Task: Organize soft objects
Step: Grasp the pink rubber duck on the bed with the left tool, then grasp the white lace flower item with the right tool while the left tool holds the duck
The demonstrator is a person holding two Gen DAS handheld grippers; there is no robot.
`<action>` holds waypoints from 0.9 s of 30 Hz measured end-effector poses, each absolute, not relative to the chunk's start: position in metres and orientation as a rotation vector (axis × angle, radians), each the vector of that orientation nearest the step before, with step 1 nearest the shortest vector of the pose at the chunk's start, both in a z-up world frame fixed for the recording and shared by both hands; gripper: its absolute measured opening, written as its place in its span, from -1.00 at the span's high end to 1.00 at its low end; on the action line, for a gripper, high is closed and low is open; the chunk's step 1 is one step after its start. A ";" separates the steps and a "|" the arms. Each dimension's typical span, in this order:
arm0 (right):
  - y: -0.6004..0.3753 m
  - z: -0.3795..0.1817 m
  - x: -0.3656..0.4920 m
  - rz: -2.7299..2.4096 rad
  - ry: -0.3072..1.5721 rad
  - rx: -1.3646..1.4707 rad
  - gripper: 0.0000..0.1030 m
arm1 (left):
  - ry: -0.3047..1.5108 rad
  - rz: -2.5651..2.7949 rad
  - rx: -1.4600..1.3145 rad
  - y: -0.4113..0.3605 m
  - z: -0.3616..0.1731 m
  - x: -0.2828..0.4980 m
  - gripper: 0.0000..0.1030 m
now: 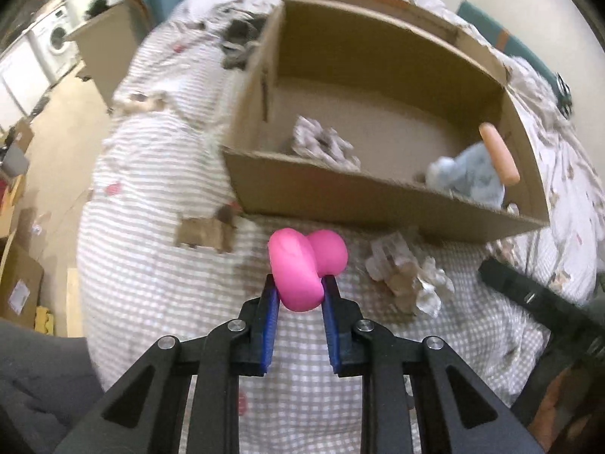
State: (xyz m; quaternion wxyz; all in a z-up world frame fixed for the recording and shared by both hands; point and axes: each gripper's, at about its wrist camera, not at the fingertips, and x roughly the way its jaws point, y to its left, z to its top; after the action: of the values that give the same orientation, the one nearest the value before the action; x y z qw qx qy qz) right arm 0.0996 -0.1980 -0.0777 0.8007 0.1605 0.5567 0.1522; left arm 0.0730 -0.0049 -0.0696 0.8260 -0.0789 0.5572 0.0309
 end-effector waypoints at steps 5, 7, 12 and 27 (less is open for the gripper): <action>-0.171 -0.099 0.103 0.463 1.302 0.368 -0.40 | 1.168 0.117 -0.159 0.003 -0.068 0.070 0.61; -0.160 -0.103 0.103 0.473 1.314 0.327 -0.40 | 1.166 0.117 -0.174 0.006 -0.068 0.066 0.61; -0.147 -0.108 0.105 0.458 1.299 0.248 -0.40 | 1.157 0.109 -0.178 0.006 -0.068 0.063 0.61; -0.167 -0.072 0.098 0.483 1.138 0.302 0.63 | 1.160 0.109 -0.212 0.009 -0.068 0.064 0.61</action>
State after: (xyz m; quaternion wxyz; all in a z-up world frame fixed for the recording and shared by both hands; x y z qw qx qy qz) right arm 0.0976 -0.1668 -0.0722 0.8042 0.1411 0.5315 0.2256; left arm 0.0638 0.0088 -0.0676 0.8298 -0.1000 0.5466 0.0513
